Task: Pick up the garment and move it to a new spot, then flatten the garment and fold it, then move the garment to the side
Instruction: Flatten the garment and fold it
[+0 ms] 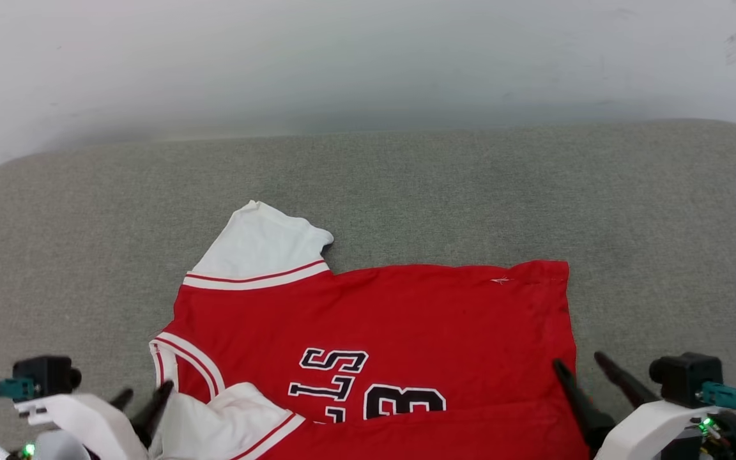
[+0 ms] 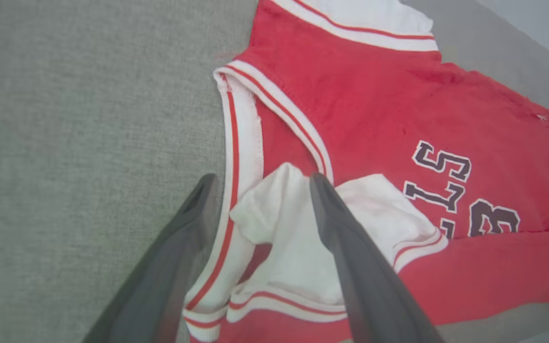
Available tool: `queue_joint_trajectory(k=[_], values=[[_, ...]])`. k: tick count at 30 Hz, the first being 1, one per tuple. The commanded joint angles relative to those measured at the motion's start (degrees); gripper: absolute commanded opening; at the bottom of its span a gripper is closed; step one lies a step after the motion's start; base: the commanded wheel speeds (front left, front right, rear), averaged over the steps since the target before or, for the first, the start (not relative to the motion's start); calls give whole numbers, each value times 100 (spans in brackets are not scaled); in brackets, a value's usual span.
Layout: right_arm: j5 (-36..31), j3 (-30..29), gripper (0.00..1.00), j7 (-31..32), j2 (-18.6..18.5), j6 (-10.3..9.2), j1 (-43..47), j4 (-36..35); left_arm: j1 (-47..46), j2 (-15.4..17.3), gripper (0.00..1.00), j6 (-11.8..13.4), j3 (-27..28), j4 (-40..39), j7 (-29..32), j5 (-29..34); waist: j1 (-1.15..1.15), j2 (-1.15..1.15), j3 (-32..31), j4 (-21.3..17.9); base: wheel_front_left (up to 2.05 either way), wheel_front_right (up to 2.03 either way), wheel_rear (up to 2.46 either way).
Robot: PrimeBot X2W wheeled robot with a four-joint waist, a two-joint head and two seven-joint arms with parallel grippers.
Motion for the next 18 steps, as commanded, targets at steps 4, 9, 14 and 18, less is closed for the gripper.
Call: queue_joint_trajectory(k=[4,9,14,18], values=[[-443,-207,100,-709,160,-1,-216,99,-378,-11,100,62,15,-117,-580,539,0,0,-19,-54,0,0,0],[-930,-481,100,-1225,389,-1,-460,-94,-860,-116,100,155,-52,-228,-1143,1092,0,0,135,-135,0,0,0],[-1224,-598,100,-1462,541,-1,-803,-483,-1477,-254,100,207,-123,-117,-1564,1525,0,0,509,-274,0,0,0],[-1338,-596,100,-1528,605,-1,-1080,-756,-2038,-322,100,143,-160,144,-1641,1665,0,0,887,-421,0,0,0]])
